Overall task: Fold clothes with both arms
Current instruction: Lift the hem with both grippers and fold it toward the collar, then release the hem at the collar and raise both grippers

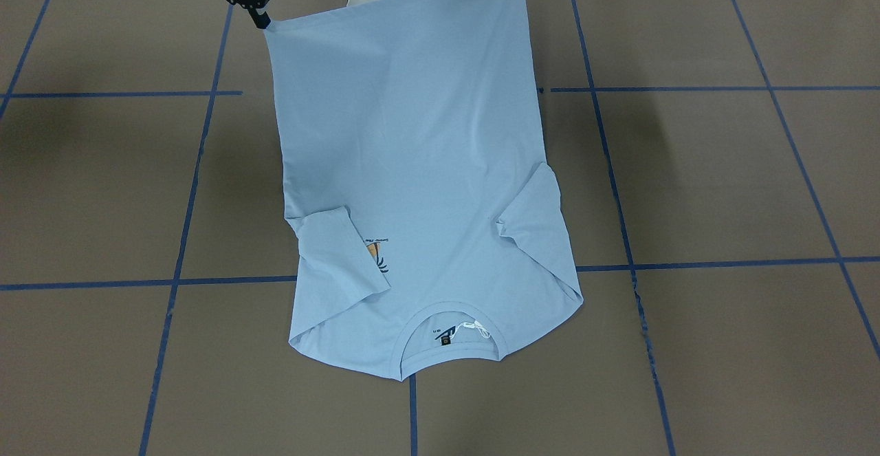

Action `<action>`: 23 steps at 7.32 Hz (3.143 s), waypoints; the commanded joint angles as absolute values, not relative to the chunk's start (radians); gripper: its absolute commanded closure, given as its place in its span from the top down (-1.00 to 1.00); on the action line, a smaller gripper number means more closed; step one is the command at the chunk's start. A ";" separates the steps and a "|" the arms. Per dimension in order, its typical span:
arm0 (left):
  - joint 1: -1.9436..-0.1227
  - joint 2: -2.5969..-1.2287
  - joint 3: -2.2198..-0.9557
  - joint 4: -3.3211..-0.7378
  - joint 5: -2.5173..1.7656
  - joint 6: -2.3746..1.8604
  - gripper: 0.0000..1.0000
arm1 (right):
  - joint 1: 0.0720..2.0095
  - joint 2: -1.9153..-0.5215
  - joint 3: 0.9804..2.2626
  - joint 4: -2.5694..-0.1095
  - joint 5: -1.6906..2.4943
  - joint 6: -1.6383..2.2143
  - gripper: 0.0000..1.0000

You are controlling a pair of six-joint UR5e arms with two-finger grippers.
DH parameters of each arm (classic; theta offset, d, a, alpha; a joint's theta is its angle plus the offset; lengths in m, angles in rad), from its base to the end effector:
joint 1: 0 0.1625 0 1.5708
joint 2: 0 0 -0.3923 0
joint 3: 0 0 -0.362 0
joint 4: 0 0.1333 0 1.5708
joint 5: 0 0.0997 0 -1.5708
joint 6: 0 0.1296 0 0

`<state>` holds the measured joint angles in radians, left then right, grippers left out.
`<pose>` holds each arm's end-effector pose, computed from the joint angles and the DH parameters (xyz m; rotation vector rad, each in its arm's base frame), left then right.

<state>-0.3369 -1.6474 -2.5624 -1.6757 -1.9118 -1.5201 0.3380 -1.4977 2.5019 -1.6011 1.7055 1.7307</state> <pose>0.3059 -0.2025 0.1918 -0.0714 1.1952 -0.0512 -0.3250 -0.2371 0.2380 -0.0372 -0.9863 0.3916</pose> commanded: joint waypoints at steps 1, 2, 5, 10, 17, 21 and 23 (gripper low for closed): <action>-0.539 -1.790 -2.472 -1.521 -1.934 -1.294 -1.00 | 0.565 -1.322 2.340 -1.608 1.868 1.605 -1.00; -0.610 -1.828 -2.409 -1.505 -1.942 -1.242 -1.00 | 0.636 -1.234 2.232 -1.608 1.894 1.571 -1.00; -0.759 -1.915 -2.208 -1.506 -1.962 -1.045 -1.00 | 0.770 -1.084 1.975 -1.608 1.902 1.444 -1.00; -0.851 -2.057 -1.713 -1.743 -1.910 -0.914 -1.00 | 0.805 -0.786 1.483 -1.568 1.840 1.339 -1.00; -0.839 -2.186 -1.305 -1.991 -1.868 -0.885 -1.00 | 0.785 -0.721 1.175 -1.370 1.789 1.293 -1.00; -0.841 -2.131 -1.346 -2.123 -1.881 -0.878 1.00 | 0.797 -0.733 1.180 -1.305 1.801 1.150 1.00; -0.833 -2.020 -1.519 -2.126 -1.972 -0.879 1.00 | 0.824 -0.733 1.184 -1.302 1.862 1.098 1.00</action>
<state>-0.8376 -2.0936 -1.4098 -2.1189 -1.9171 -0.8776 0.8105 -0.7332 1.1800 -1.3063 1.8289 1.1295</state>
